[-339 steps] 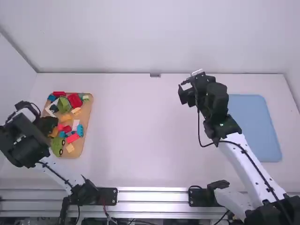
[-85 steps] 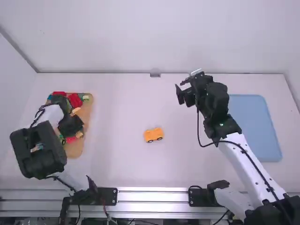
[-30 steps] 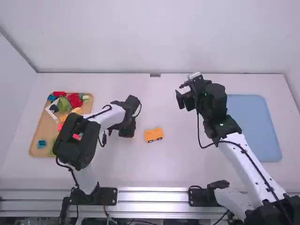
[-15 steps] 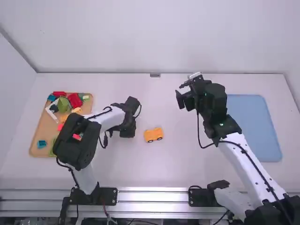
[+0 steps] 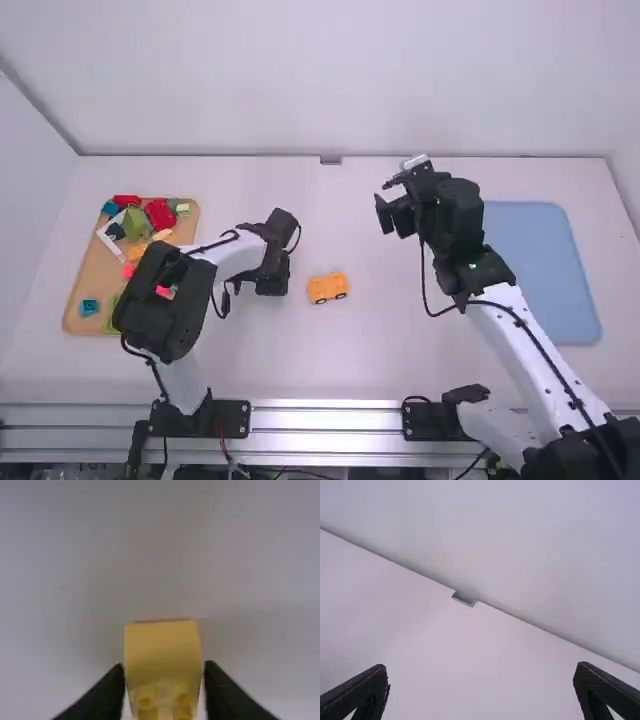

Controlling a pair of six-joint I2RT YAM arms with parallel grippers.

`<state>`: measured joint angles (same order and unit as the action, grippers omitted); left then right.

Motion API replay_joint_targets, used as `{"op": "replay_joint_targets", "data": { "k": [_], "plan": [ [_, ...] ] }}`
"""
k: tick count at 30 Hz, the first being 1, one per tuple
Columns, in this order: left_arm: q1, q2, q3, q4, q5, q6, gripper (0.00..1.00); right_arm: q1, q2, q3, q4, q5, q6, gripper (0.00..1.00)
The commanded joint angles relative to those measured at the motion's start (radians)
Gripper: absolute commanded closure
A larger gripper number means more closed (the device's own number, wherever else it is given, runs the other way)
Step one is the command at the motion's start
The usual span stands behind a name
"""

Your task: Assemble lego blocks to make yellow taxi

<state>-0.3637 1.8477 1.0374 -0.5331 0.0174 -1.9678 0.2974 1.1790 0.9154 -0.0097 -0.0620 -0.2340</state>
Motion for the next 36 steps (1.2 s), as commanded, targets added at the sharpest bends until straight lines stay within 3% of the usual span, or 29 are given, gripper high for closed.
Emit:
{"op": "replay_joint_targets", "data": {
  "k": [1,4,11,18,20,24,25,26,27,30,36],
  "plan": [
    [0.004,0.008,-0.012,-0.008,-0.004,0.002,0.39,0.005,0.007,0.038,0.001,0.003,0.002,0.01],
    [0.004,0.008,-0.012,-0.008,-0.003,0.002,0.01,0.005,0.007,0.038,0.001,0.003,0.002,0.01],
    [0.005,0.003,0.035,-0.087,0.017,0.081,0.01,0.005,0.007,0.038,0.003,0.003,0.002,0.02],
    [0.004,-0.037,0.316,-0.414,-0.037,0.396,0.01,0.005,0.007,0.038,0.005,0.003,0.002,0.01],
    [0.005,-0.037,0.404,-0.47,-0.038,0.555,0.01,0.005,0.007,0.038,0.005,0.003,0.002,0.01],
    [0.004,-0.037,0.539,-0.518,-0.038,1.13,0.01,0.005,0.007,0.038,0.001,0.003,0.001,0.02],
    [0.004,-0.037,0.567,-0.504,-0.029,1.383,0.01,0.005,0.007,0.038,0.002,0.003,-0.002,0.02],
    [0.004,-0.037,0.57,-0.503,-0.028,1.411,0.01,0.005,0.007,0.038,0.002,0.003,-0.002,0.02],
    [0.005,-0.037,0.589,-0.511,-0.033,1.646,0.01,0.005,0.007,0.038,0.002,0.003,-0.002,0.01],
    [0.005,-0.037,0.595,-0.501,-0.051,1.888,0.01,0.005,0.007,0.038,0.001,0.003,-0.002,0.01],
    [0.003,-0.036,0.583,-0.487,-0.243,2.467,0.01,0.005,0.007,0.038,0.007,0.003,-0.002,0.02]
  ]
}}
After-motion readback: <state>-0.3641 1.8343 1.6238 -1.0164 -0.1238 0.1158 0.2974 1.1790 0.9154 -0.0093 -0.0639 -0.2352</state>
